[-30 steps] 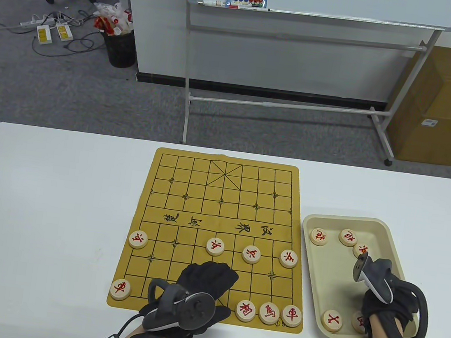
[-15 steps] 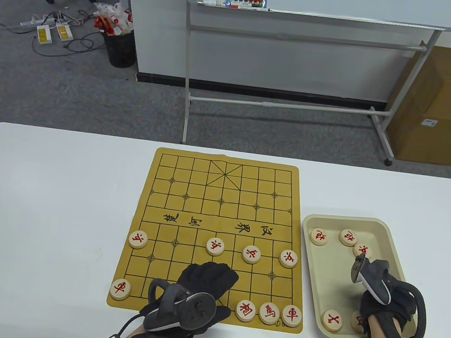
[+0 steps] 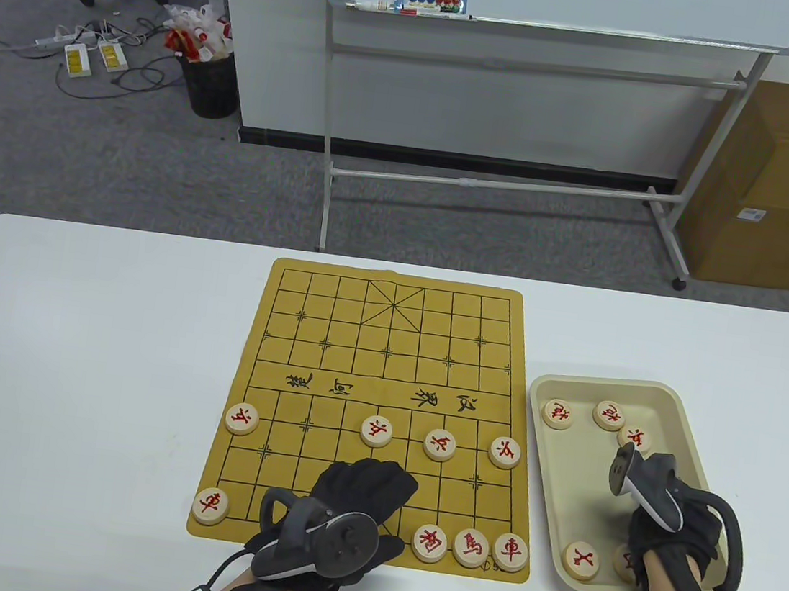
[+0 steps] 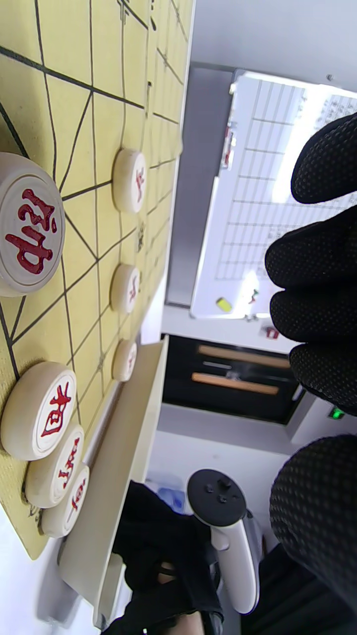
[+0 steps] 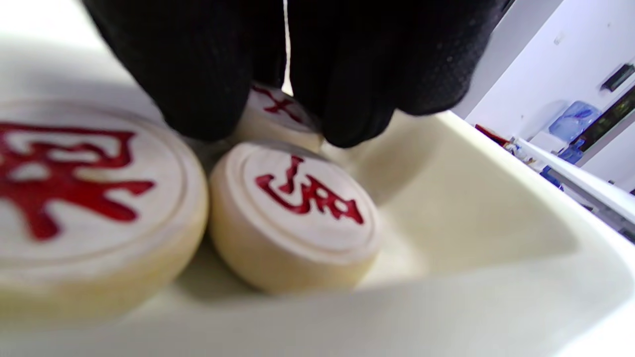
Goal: Set up Chinese chess pieces
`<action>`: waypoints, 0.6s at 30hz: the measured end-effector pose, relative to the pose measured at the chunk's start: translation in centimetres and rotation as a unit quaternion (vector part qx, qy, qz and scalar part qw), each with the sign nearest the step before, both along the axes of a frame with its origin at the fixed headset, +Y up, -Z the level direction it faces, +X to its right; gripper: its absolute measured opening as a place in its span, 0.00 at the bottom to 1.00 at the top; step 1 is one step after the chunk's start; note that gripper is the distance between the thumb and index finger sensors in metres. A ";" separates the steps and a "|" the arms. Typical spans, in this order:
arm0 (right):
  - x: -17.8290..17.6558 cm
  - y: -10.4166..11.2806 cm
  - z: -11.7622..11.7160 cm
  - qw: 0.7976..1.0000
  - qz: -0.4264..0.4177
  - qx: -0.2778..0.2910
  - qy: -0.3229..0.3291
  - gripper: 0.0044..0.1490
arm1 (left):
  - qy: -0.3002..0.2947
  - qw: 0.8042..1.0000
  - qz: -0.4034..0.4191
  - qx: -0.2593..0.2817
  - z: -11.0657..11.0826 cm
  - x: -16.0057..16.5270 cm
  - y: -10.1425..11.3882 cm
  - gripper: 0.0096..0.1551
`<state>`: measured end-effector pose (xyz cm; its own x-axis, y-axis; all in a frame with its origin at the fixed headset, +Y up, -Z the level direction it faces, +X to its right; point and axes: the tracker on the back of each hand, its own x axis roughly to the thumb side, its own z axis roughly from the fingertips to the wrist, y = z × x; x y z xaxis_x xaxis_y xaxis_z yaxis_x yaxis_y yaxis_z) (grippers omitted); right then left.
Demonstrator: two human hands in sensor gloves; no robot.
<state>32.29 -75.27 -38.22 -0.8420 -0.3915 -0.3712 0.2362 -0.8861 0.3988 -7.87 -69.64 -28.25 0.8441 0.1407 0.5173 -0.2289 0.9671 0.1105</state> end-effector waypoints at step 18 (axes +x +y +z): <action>0.6 -0.4 -0.2 0.999 -0.039 0.022 0.007 0.45 | 0.000 1.000 0.000 -0.002 -0.1 0.0 -0.1 0.47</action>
<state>32.91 -75.68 -38.38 -0.8748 -0.3071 -0.3748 0.1701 -0.9189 0.3559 -7.83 -69.75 -28.31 0.8442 0.1431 0.5165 -0.2290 0.9676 0.1062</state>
